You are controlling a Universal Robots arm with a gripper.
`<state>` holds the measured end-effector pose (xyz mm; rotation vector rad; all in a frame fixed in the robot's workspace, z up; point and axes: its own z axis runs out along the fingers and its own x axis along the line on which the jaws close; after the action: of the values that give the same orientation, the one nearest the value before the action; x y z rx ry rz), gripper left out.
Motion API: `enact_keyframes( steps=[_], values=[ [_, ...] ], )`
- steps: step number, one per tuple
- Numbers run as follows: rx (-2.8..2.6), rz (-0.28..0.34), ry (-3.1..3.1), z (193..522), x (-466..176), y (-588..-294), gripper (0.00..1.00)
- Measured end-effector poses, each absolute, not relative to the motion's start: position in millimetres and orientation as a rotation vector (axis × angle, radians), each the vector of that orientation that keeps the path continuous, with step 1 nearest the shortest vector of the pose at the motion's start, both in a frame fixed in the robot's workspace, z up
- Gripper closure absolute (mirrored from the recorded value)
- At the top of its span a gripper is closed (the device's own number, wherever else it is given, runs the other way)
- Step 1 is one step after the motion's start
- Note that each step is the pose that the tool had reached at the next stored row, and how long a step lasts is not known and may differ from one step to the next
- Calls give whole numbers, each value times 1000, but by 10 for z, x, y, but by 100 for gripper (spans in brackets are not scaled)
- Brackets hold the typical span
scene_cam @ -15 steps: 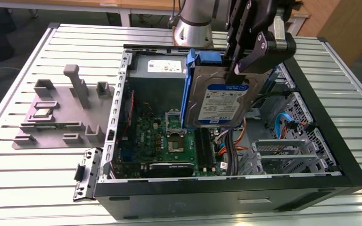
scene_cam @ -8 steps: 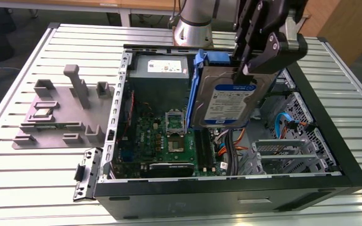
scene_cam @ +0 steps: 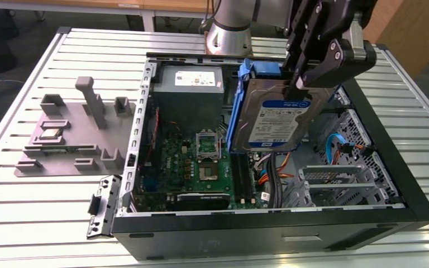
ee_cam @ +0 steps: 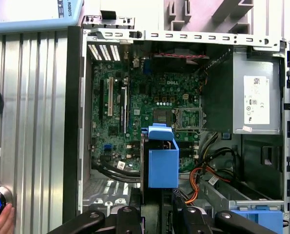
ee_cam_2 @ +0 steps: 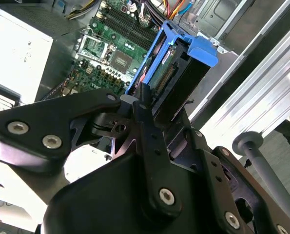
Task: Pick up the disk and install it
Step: 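Pick up the disk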
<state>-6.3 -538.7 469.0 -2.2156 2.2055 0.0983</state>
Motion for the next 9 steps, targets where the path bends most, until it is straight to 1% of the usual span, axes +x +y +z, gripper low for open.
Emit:
enact_keyframes(
  steps=[9],
  values=[
    [-2216,99,2205,4735,-46,-5416,65]
  ],
)
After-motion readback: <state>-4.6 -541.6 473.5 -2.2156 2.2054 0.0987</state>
